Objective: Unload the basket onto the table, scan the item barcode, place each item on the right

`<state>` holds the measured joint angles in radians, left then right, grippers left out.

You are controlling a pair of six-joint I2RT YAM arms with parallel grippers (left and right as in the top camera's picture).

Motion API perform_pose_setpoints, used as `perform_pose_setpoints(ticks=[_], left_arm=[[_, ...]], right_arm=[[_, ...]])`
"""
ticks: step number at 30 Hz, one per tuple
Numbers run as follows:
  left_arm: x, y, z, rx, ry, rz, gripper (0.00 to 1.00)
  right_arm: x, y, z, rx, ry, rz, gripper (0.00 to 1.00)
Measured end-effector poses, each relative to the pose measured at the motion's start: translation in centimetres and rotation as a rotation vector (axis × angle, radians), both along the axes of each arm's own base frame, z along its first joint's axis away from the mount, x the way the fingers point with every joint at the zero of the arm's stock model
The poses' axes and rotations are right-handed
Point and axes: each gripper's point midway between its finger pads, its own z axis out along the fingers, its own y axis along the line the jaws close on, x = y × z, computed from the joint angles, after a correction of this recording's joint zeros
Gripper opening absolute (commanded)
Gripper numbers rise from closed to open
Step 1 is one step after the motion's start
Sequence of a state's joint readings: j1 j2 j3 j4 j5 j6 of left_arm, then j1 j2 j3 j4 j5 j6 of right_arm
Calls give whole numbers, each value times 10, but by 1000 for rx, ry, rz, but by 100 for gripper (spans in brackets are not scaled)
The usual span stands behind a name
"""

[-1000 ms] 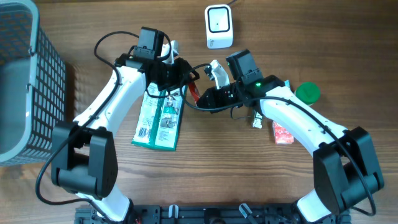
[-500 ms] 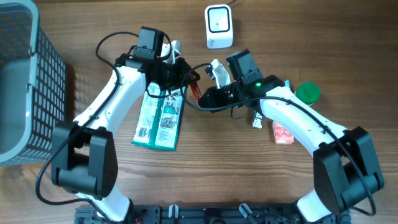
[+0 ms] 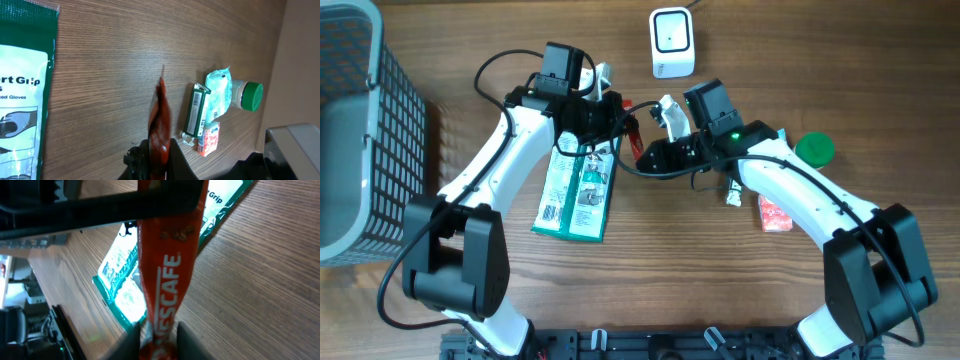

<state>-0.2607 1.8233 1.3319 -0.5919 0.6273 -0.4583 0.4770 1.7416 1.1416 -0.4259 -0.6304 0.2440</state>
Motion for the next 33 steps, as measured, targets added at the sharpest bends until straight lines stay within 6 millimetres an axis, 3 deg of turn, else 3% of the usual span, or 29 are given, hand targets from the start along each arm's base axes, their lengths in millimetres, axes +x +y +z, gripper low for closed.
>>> perform_pose_setpoints(ticks=[2,6,13,19,26,33], left_arm=[[1,1,0,2,7,12,4],[1,8,-7,28,81,114,4],[-5,14,-13,50,164,189,4],[-13,18,-17,31,313,326,4],[-16,18,-19,26,361,369,4],[-9,32,-26,97,328,423,4]], right_arm=[[4,2,3,13,-27,5,52],[20,11,16,64,-117,5,54],[17,2,12,-11,-121,25,55],[18,-3,28,-129,-259,81,57],[4,4,12,-406,-463,228,61],[15,-9,-8,-519,-512,207,60]])
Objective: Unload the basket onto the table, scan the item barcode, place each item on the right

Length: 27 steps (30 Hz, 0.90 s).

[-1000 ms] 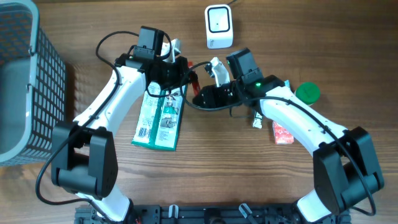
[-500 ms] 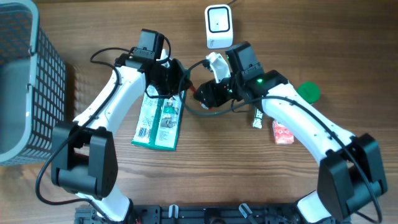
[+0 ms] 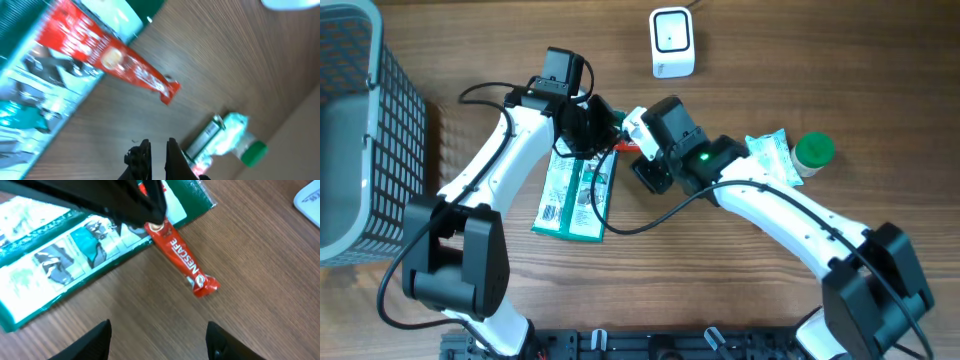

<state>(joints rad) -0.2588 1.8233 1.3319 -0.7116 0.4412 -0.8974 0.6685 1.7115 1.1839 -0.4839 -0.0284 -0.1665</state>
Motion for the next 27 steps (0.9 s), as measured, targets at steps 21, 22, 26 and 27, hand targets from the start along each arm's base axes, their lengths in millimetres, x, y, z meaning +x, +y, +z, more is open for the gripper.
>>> perform_pose_setpoints(ticks=[21,22,26,27], left_arm=[[19,74,-15,245,-24,175,46],[19,74,-15,246,-24,175,51],[19,74,-15,246,-23,171,68],[18,73,-15,240,-22,165,68]], right_arm=[[61,-5,-95,-17,-33,81,4],[60,-4,-95,-13,-30,84,4],[45,-4,-95,-6,49,102,4],[28,-5,-93,19,129,94,4]])
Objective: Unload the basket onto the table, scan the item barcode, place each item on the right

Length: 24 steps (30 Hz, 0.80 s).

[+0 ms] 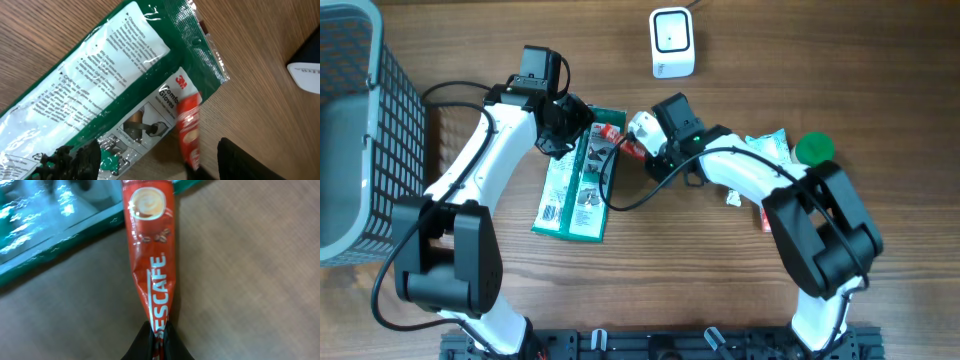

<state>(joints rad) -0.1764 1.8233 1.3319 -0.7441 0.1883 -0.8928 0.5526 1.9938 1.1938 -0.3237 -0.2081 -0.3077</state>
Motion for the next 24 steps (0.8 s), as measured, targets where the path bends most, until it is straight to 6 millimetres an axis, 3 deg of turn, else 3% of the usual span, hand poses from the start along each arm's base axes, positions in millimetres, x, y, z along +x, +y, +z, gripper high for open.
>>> perform_pose_setpoints(ticks=[2,3,5,8,13,18,21,24], left_arm=[[1,-10,3,-44,-16,-48,69],[3,-20,7,-95,-37,-100,69],[1,-29,10,-139,-41,-139,67],[-1,-38,15,-194,-42,-171,61],[-4,-51,21,-270,-42,-209,28],[-5,-62,29,-338,-58,-247,27],[-3,-70,36,-390,-77,-272,35],[-4,-73,38,-412,-76,-280,31]], right_arm=[[-21,8,20,94,103,-38,4],[-29,18,45,190,142,-48,4],[-36,34,93,338,147,-39,4],[-41,42,128,447,170,-60,4],[-49,45,134,495,279,-148,4],[-55,43,130,497,371,-226,4],[-58,42,128,491,396,-249,4],[-58,42,128,492,403,-259,4]])
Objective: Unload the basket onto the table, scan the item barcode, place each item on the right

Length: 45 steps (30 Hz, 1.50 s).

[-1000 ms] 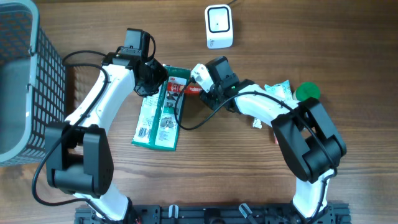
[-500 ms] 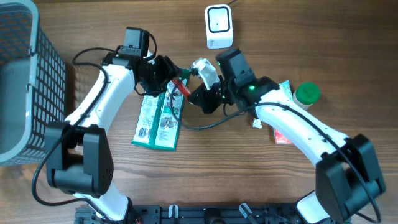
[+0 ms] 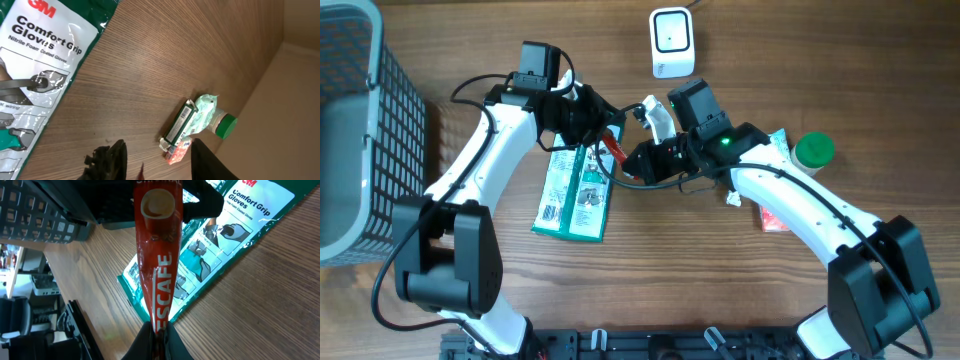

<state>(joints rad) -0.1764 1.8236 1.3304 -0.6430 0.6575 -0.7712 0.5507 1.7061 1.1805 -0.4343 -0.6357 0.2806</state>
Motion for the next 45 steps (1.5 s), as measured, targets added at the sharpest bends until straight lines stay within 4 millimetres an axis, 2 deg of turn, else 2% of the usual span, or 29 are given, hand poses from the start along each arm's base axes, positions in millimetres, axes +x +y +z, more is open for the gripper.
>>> perform_pose_setpoints(ticks=[6,9,11,14,17,19,20,28,33,38,41,45], left_arm=[[-1,-2,2,-14,2,-7,23],[-3,-5,4,-38,6,-18,14],[-4,-7,6,-53,7,-27,11],[-5,-10,8,-71,10,-36,13],[-7,-11,9,-82,14,-42,25],[-11,-12,9,-89,39,-44,6],[-13,-12,9,-91,43,-49,4],[-18,-12,7,-91,70,-46,4],[-20,-12,7,-103,123,-5,4],[-22,-16,17,-185,150,-12,4],[-28,-17,22,-232,190,-17,4],[-36,-17,21,-236,239,-12,4]], right_arm=[[1,0,0,-1,20,-22,7],[1,-1,-1,-2,27,-32,8],[2,-2,-1,-1,38,-45,8],[5,-5,-1,1,52,-69,8],[7,-7,-1,2,59,-79,8],[7,-7,-1,2,61,-81,10],[7,-7,-1,2,61,-81,11],[7,-7,-1,2,64,-83,13],[5,-6,0,9,70,-76,19],[4,0,7,50,67,-50,47],[1,6,14,97,61,-10,57],[-3,5,13,87,36,28,57]])
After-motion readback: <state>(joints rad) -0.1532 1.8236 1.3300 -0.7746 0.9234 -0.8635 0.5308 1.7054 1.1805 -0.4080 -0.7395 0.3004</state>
